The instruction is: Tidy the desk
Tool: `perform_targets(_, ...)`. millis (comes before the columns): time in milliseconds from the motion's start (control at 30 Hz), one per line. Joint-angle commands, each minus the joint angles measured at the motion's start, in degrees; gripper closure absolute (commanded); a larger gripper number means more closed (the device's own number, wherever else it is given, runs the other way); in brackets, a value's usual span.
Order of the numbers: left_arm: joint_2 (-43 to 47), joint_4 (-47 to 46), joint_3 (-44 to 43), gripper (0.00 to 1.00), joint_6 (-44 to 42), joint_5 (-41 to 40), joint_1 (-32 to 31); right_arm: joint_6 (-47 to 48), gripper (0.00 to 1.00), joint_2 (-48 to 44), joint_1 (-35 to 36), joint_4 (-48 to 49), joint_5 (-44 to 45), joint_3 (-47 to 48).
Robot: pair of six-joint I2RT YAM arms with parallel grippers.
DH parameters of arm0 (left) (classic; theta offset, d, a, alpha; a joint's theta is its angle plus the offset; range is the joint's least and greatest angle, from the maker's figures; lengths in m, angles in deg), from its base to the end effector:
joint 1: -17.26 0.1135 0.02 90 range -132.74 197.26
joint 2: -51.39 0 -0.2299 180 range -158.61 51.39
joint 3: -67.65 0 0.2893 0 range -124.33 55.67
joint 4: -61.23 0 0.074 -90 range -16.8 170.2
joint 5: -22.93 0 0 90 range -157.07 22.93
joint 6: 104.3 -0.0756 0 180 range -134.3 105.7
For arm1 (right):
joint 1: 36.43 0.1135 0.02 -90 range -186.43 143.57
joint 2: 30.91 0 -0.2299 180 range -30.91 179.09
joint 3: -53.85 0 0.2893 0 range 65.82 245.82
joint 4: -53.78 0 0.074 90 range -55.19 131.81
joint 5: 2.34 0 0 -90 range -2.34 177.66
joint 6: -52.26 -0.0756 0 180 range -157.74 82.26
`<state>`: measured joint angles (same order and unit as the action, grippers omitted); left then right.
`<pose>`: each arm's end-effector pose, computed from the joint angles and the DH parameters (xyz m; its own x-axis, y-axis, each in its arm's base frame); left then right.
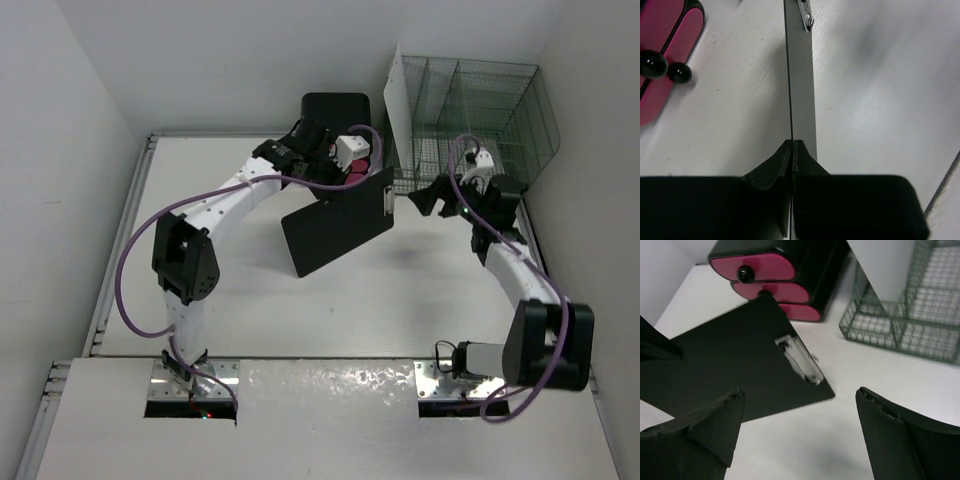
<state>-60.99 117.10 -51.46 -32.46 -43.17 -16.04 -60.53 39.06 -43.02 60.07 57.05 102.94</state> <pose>0.3915 -0.2938 0.2517 -0.3752 0.5874 -0.7171 0.8845 0.4584 -0.0873 0.3483 -0.0015 0.1914 -0.3821 0.3797 -0.8425 -0.2633 0.8292 0.4931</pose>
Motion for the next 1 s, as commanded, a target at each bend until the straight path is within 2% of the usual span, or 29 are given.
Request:
perform_targets(0, 1.9, 0.48, 0.69, 1.0, -5.12, -0.7, -0.89, 11.25, 0.18, 9.52, 0.17, 1.87, -13.92, 8.03)
perform_targets(67, 2.34, 1.79, 1.13, 1.0, -7.24, 0.44, -0.98, 16.52, 0.27, 13.41, 0.09, 1.17, -18.68, 11.63)
perform_targets(133, 3.04, 3.38, 2.09, 1.0, -11.28, 1.76, -1.06, 19.87, 0.29, 17.64, 0.09, -2.33, -19.74, 13.93)
perform_targets(233, 4.71, 3.83, 4.21, 1.0, -15.94, 2.81, -1.15, 26.2, 0.2, 19.67, 0.61, -4.9, -22.48, 15.7)
perform_targets(267, 5.32, 3.82, 4.56, 1.0, -16.65, 3.08, -1.15, 27.87, 0.15, 19.76, 0.79, -4.47, -22.3, 14.48)
perform_targets(367, 4.72, 5.14, 3.25, 1.0, -19.72, 5.27, -1.15, 32.35, 0.09, 19.85, 2.63, -4.02, -22.21, 12.02)
perform_targets(567, 1.56, 9.97, -1.14, 1.0, -23.41, 8.88, -1.15, 33.33, 0.07, 24.93, 4.13, -2.44, -25.28, 12.53)
perform_targets(667, 0.24, 11.38, -3.34, 1.0, -25.52, 8.71, -1.15, 35.18, 0.12, 26.0, 6.06, -4.02, -23.54, 11.84)
perform_targets(700, 0.06, 11.64, -3.69, 1.0, -26.05, 8.71, -1.15, 34.74, 0.16, 26.26, 6.15, -2.54, -23.27, 11.57)
perform_targets(733, -0.21, 11.73, -3.79, 1.0, -26.32, 8.71, -1.15, 32.13, 0.29, 26.7, 6.15, -1.05, -24.14, 11.13)
perform_targets(800, -0.65, 11.39, -3.96, 1.0, -26.24, 8.8, -1.15, 29.39, 0.4, 27.14, 6.15, 1.5, -25.81, 11.04)
perform_targets(833, -1.0, 11.12, -4.05, 1.0, -25.71, 8.71, -1.15, 27.29, 0.51, 26.97, 6.15, 1.69, -26.16, 11.04)
perform_targets(900, -1.53, 10.16, -4.75, 1.0, -23.78, 7.22, -1.07, 25.87, 0.65, 25.92, 7.99, 2.47, -27.3, 10.69)
perform_targets(933, -2.05, 9.81, -4.93, 1.0, -23.25, 6.52, -1.07, 23.95, 0.81, 25.39, 8.17, 3.35, -27.4, 9.73)
perform_targets(967, -2.23, 9.28, -4.93, 1.0, -22.03, 4.86, -1.07, 23.15, 0.87, 24.78, 8.43, 4.23, -26.79, 9.2)
